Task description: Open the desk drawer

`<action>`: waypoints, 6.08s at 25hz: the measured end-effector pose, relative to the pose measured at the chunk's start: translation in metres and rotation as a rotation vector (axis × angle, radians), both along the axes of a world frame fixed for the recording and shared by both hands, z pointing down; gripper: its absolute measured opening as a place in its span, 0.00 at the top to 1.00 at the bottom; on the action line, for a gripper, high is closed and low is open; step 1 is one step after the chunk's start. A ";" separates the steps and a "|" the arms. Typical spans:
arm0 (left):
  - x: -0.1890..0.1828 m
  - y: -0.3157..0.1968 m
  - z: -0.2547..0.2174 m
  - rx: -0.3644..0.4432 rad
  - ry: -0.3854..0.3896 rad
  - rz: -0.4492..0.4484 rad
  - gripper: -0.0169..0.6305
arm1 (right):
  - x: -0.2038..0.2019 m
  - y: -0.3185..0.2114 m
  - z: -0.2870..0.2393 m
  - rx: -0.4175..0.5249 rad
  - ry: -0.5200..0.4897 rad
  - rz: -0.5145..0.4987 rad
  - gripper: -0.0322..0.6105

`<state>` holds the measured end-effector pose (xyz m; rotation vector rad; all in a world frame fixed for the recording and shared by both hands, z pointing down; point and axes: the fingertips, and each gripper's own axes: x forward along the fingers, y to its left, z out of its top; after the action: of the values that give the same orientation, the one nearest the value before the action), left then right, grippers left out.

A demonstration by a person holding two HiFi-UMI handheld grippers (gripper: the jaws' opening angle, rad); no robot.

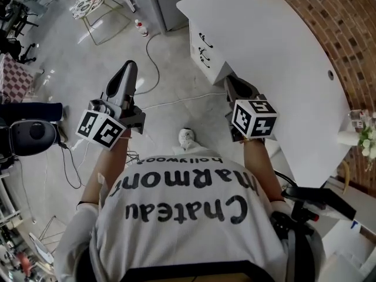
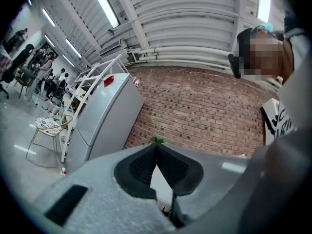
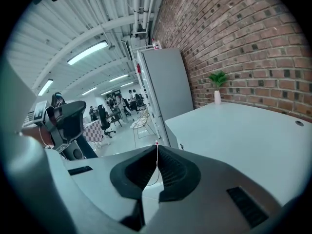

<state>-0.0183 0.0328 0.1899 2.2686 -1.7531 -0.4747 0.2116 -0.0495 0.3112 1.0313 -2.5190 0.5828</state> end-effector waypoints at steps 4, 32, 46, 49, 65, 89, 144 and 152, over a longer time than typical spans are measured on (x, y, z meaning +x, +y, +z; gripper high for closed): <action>0.008 0.008 0.017 -0.038 -0.016 0.013 0.95 | -0.006 -0.006 0.003 0.026 0.023 -0.008 0.93; -0.112 -0.037 0.060 -0.119 -0.046 -0.012 0.95 | -0.104 -0.067 0.052 0.004 0.035 0.045 0.93; -0.140 -0.202 0.109 -0.231 -0.141 0.471 0.95 | -0.139 -0.122 0.105 -0.149 0.026 0.422 0.93; -0.134 -0.220 0.131 -0.261 -0.133 0.552 0.95 | -0.138 -0.127 0.120 -0.170 0.007 0.485 0.93; -0.093 -0.257 0.273 -0.380 -0.136 0.653 0.95 | -0.124 -0.165 0.314 -0.396 0.108 0.605 0.93; -0.118 -0.235 0.485 -0.507 -0.061 0.625 0.95 | -0.111 -0.264 0.507 -0.037 0.893 0.213 0.85; -0.177 -0.166 0.468 -0.506 0.036 0.442 0.95 | -0.233 -0.113 0.537 -0.053 1.029 0.102 0.91; -0.181 -0.168 0.478 -0.504 0.138 0.419 0.95 | -0.235 -0.109 0.552 0.023 1.066 0.146 0.91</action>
<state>-0.1993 -0.1350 0.6682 2.0855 -1.1213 -0.0853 -0.0238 -0.1587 0.8628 1.1218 -1.5177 -0.0127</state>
